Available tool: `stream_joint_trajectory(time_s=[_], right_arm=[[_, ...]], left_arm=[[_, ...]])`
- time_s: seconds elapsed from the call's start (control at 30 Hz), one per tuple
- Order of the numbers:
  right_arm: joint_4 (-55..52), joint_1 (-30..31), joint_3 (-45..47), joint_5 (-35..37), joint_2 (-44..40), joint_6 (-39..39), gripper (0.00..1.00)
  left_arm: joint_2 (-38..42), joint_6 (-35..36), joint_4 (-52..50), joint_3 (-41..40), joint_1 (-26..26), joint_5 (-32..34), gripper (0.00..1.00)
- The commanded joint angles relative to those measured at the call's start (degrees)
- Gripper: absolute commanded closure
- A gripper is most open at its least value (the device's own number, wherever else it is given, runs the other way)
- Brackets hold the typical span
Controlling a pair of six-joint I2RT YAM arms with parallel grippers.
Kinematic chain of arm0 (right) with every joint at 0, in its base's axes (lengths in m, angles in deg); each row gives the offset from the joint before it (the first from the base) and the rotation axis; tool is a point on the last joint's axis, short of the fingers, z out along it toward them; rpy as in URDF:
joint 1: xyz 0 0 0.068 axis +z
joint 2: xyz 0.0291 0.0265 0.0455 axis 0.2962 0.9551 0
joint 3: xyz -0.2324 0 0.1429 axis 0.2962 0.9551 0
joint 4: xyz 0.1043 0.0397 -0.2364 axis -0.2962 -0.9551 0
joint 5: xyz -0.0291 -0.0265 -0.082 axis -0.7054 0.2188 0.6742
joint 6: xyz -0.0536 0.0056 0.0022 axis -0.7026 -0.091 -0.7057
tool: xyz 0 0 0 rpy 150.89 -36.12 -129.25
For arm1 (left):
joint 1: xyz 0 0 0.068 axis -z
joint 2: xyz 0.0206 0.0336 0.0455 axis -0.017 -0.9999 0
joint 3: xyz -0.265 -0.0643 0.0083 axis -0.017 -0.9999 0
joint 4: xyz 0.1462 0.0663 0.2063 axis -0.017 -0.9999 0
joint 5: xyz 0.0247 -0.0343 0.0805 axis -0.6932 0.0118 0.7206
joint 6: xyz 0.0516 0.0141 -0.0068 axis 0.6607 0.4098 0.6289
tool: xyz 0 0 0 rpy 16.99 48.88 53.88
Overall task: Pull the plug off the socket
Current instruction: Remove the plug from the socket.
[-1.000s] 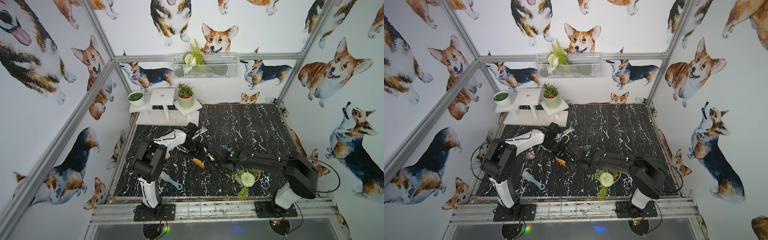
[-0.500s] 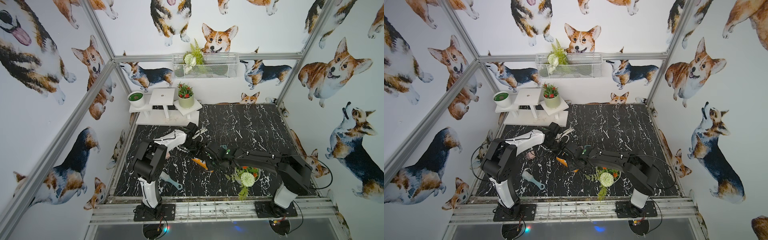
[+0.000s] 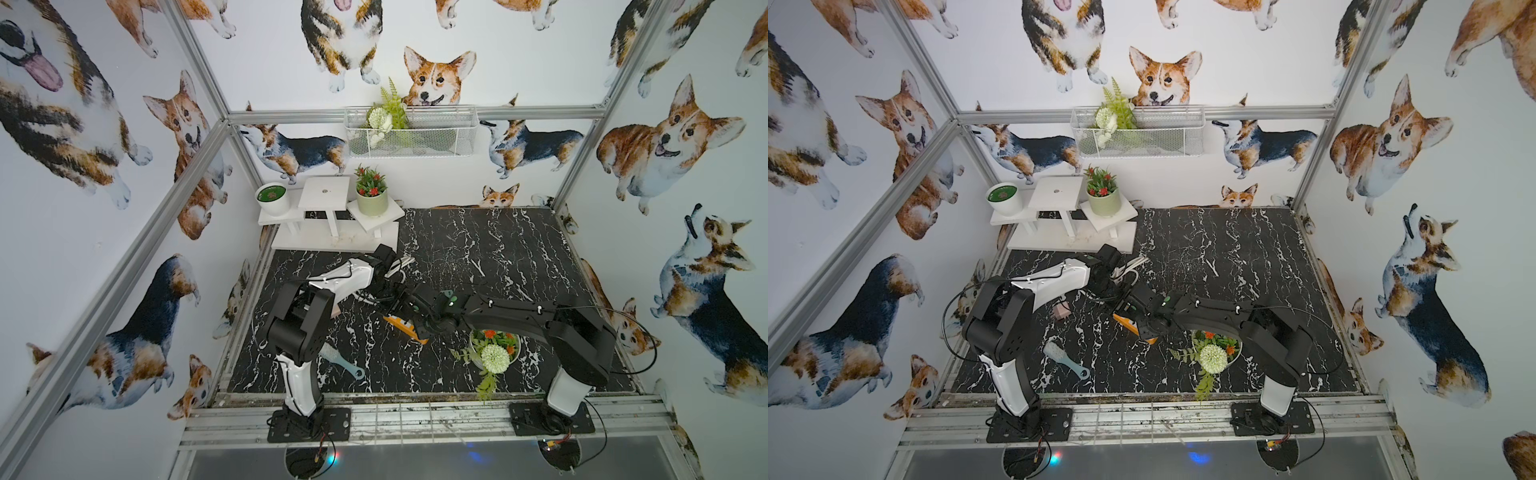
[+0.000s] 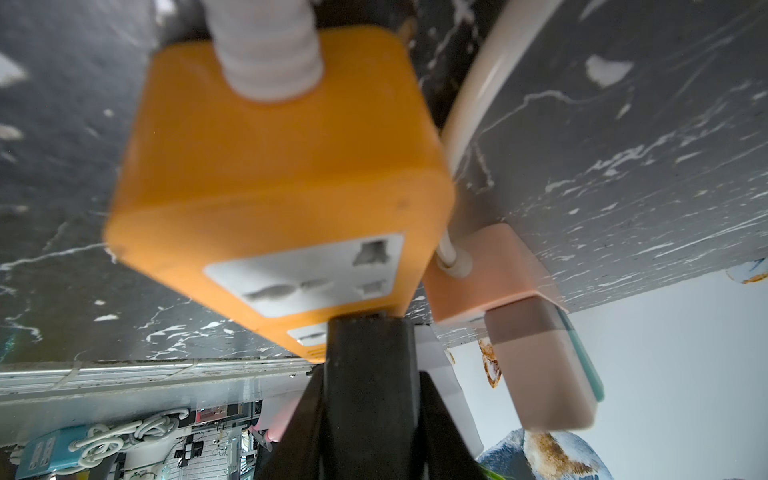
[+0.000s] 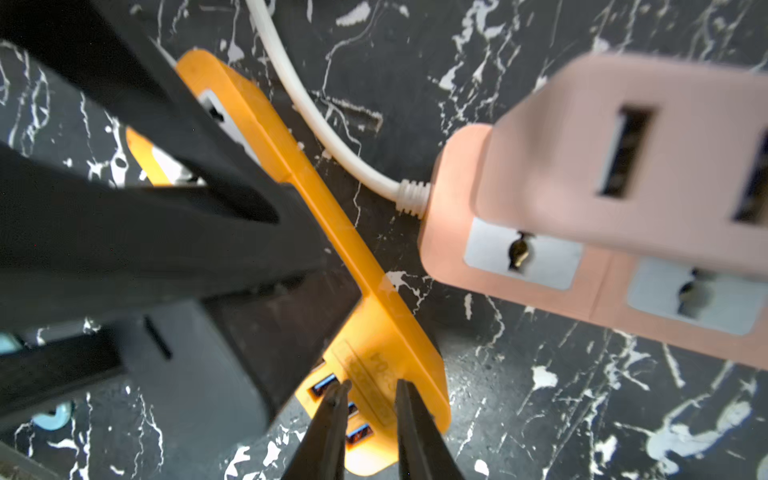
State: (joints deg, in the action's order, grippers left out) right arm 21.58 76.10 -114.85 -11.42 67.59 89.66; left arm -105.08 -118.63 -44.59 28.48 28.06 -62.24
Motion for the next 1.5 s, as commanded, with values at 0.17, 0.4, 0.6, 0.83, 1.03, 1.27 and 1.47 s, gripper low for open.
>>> stream_joint_trajectory(time_s=[0.17,0.4,0.6,0.83,1.03,1.27,1.47], right_arm=[[-5.36,0.18,-1.25,-1.29,4.70,1.56,0.78],[-6.79,0.12,-1.21,-1.86,5.93,1.26,0.79],[-8.04,0.06,-1.82,-2.27,6.77,1.18,0.79],[-8.94,0.06,-2.84,-2.67,8.03,1.04,0.80],[-7.00,0.04,-0.90,-1.46,4.77,1.22,0.81],[-2.90,0.01,1.67,-1.12,-0.03,0.71,0.66],[-2.64,0.01,0.12,0.52,-4.64,-1.43,0.58]], left_arm=[[0.22,-3.22,4.79,-0.40,0.14,-2.13,1.00],[1.98,-9.60,10.15,-3.44,-0.75,-4.37,1.00],[-0.54,0.93,-6.29,9.07,-1.02,1.57,1.00],[-1.80,3.57,-7.46,10.01,-0.93,0.28,1.00],[0.05,4.87,-10.22,10.53,-1.41,3.32,1.00],[1.15,6.98,-12.71,11.53,-2.14,4.03,1.00],[1.55,8.80,-15.75,12.43,-2.83,6.05,1.00]])
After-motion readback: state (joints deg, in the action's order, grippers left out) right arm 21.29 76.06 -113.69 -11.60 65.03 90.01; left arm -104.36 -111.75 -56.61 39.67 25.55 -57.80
